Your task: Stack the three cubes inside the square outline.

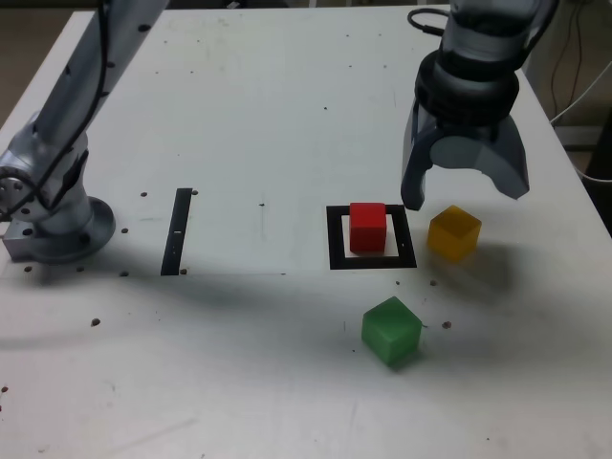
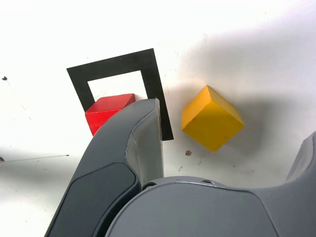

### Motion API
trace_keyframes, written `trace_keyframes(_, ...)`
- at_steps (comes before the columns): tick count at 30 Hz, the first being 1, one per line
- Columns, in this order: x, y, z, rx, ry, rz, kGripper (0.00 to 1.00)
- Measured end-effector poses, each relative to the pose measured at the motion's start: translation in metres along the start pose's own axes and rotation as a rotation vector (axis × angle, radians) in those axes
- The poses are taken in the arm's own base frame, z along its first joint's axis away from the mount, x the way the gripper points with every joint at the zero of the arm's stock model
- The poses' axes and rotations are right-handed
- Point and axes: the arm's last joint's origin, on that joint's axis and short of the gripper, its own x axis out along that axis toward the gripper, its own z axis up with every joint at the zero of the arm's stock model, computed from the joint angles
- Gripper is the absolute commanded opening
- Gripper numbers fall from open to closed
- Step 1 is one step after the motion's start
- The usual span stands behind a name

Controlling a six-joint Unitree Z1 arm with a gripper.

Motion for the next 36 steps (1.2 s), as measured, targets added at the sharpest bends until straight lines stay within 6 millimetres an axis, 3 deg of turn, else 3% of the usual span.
trace_keyframes(10, 0.0001, 0.0006, 0.0000, 0.093, 0.001, 0.013, 0.99)
trace_keyframes(25, 0.0016, 0.0025, 0.0021, 0.422, -0.003, 0.056, 0.99)
trace_keyframes(36, 0.0038, -0.0020, 0.0056, 0.501, -0.017, 0.101, 0.99)
